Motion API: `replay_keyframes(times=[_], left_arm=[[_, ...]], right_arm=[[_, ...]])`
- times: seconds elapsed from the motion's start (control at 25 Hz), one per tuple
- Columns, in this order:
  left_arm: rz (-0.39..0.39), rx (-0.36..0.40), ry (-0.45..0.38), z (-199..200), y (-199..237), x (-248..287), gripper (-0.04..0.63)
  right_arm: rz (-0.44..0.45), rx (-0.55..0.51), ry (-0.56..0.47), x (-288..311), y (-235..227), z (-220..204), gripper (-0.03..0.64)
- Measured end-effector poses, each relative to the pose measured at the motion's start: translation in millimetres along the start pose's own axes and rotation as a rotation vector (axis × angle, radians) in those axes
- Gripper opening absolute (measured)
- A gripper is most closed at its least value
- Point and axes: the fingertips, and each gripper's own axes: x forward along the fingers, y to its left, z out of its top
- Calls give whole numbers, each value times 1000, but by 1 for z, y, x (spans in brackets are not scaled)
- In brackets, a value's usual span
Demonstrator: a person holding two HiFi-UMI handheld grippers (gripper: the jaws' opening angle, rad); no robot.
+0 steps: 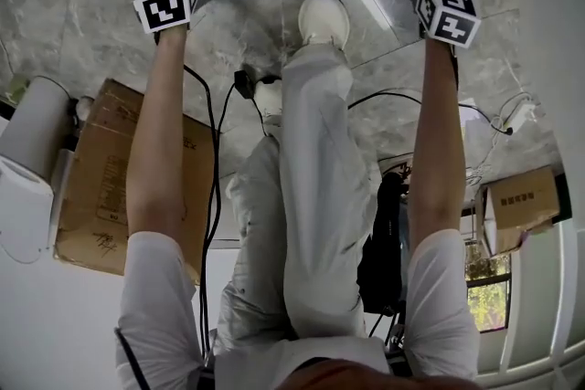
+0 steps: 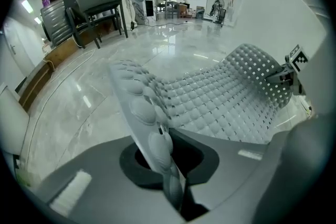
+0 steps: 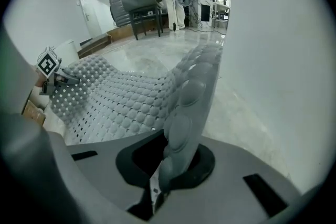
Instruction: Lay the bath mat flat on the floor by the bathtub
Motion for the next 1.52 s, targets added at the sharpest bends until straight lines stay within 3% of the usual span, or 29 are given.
replay_keyframes(times=[0.24, 0.44, 0.56, 0.72, 0.84, 1.16, 1.52], left_arm=[[-11, -14, -16, -29, 28, 27, 21], [-88, 31, 53, -41, 40, 51, 51], [-153, 32, 81, -45, 43, 57, 72], [-282, -38, 53, -47, 46, 57, 87], [-384, -50, 38, -46, 47, 56, 94], [-556, -39, 101, -51, 49, 52, 121], [-583, 7, 176, -60, 67, 47, 179]], right_arm=[[-5, 4, -1, 30, -40, -22, 25], [58, 18, -13, 48, -52, -27, 57], [170, 65, -58, 45, -56, -27, 69], [377, 109, -67, 41, -59, -25, 81], [448, 135, -68, 40, -64, -22, 101], [449, 140, -60, 35, -76, -26, 135], [426, 104, -9, 31, -91, -35, 152]])
